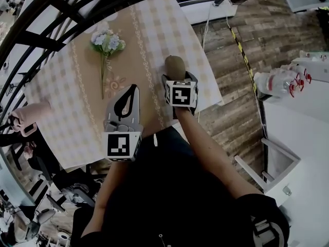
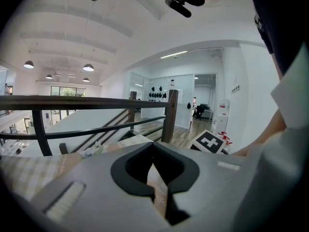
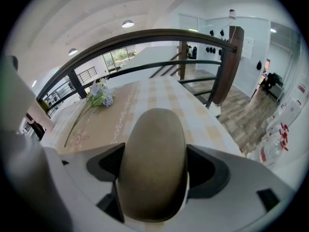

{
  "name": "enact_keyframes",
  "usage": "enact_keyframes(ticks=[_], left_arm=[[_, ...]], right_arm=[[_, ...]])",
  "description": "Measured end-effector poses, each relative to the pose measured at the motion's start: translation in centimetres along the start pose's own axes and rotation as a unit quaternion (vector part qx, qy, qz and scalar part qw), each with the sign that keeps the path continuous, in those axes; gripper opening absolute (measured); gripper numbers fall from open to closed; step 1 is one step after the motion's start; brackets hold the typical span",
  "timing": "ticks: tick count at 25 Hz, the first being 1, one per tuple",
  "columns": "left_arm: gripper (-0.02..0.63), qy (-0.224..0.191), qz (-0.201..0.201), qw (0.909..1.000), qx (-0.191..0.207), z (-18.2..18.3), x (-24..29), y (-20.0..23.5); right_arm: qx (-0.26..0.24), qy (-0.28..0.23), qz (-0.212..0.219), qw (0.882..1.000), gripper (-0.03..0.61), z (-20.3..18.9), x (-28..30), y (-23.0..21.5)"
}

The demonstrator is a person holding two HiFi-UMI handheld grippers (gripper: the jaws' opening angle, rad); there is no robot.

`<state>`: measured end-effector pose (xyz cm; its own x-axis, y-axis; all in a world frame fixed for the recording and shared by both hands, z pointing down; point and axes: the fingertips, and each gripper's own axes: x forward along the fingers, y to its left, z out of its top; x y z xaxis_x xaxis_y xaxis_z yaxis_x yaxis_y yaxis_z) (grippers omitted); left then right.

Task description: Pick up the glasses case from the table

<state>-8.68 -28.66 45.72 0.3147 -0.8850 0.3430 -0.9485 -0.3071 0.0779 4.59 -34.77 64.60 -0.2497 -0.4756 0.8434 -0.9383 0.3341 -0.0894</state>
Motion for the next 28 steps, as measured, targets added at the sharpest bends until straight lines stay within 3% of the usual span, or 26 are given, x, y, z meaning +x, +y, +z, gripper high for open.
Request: enact_keyframes(ticks=[10,19,28], left_arm=[[0.011,-0.044,-0.008,0.9988,0.021,2.7,-1.2,-0.9],[0.011,-0.091,-0.007,0.9951,0.039,5.9,-2.7,-1.4],[0.011,-0.126,0.001,0.9911,0.044,8.6,-4.2,-1.3]], right_arm=[[-0.052,-0.119,0.004,0.991,0.377,5.3,-6.6,1.7],[-0.068,-0.245,0.013,0.967,0.377,10.1,-14.7,3.4],[-0.082,-0.326,0.002,0.942,0.377,12.8,-21.0,3.6]])
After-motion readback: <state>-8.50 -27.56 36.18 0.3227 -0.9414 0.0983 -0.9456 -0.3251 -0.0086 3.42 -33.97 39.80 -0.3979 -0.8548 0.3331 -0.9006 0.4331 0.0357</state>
